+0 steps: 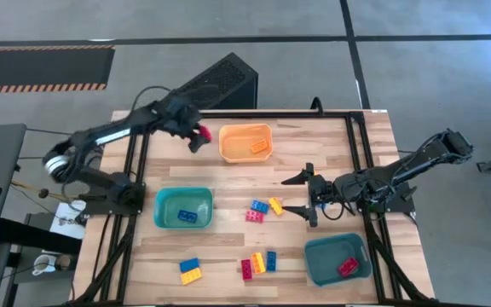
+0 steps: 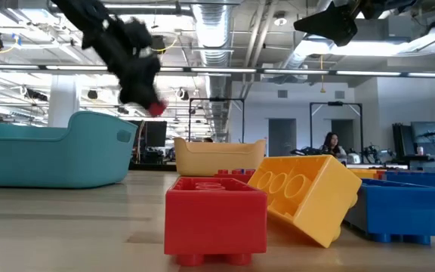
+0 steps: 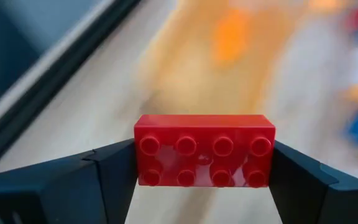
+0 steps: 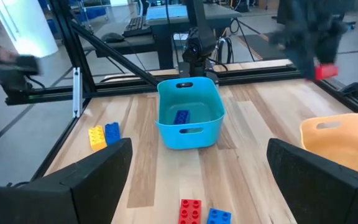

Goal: Sort & place blocks by color
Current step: Put the red game piece into the blue bin

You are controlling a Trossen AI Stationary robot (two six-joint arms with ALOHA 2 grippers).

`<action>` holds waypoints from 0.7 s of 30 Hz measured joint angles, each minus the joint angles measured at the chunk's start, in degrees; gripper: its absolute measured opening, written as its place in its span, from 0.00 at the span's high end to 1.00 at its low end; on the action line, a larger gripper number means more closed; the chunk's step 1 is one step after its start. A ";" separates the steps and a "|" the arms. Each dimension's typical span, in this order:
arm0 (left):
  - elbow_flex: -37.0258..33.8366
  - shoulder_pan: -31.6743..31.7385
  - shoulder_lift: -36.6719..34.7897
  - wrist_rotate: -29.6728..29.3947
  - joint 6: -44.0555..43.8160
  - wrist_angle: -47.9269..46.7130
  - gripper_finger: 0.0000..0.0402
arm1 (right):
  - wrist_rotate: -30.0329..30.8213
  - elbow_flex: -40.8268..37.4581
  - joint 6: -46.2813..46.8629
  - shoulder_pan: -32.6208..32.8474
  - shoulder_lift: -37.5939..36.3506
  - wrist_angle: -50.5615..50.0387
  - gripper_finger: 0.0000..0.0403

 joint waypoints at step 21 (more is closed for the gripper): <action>-5.20 -45.64 11.80 -15.38 -2.35 62.54 0.33 | 0.07 0.04 0.32 1.25 -8.13 -0.94 0.02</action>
